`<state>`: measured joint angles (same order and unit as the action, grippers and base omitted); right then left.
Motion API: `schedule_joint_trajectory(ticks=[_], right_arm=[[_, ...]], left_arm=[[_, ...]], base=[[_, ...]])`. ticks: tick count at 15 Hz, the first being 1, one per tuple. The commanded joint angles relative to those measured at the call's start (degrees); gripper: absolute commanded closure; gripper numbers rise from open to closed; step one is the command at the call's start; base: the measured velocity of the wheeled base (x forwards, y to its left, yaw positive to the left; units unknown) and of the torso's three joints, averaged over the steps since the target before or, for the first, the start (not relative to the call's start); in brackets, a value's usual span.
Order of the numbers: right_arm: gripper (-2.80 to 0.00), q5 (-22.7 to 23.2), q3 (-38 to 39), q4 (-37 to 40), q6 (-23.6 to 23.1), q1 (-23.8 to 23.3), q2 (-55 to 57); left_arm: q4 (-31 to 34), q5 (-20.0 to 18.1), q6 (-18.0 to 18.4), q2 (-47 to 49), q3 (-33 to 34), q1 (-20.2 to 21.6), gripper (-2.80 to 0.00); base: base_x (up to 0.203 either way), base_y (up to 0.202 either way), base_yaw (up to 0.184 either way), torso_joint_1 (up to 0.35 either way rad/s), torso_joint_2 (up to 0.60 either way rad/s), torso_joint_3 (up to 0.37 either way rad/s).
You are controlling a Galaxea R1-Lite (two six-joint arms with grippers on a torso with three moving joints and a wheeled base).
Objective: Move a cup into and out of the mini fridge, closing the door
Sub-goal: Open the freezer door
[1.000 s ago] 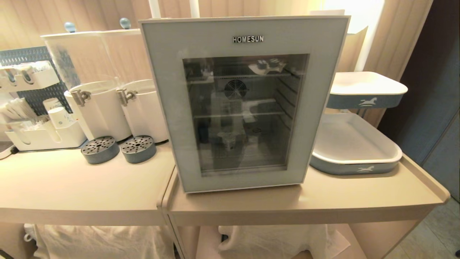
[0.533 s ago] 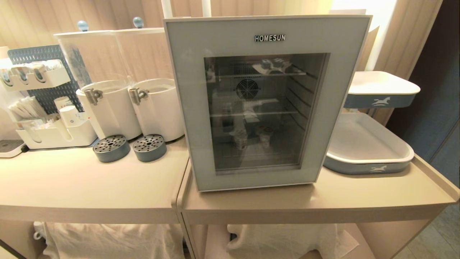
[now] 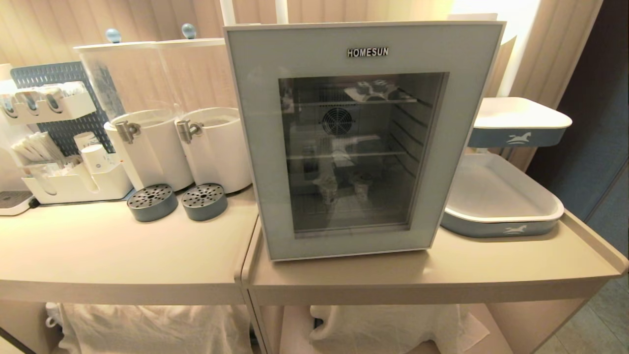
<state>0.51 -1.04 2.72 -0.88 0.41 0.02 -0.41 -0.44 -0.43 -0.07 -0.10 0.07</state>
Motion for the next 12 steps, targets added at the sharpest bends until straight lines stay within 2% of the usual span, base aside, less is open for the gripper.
schedule_joint_trajectory(ticks=[1, 12], right_arm=[[0.0, 0.0, 0.0, 0.0, 0.0, 0.0, 0.0], [0.0, 0.0, 0.0, 0.0, 0.1, 0.0, 0.0]], left_arm=[[0.0, 0.0, 0.0, 0.1, 0.0, 0.0, 0.0], [0.0, 0.0, 0.1, 0.0, 0.0, 0.0, 0.0]], base=[[0.0, 0.0, 0.0, 0.0, 0.0, 0.0], [0.008, 0.0, -0.001, 0.0, 0.0, 0.0]])
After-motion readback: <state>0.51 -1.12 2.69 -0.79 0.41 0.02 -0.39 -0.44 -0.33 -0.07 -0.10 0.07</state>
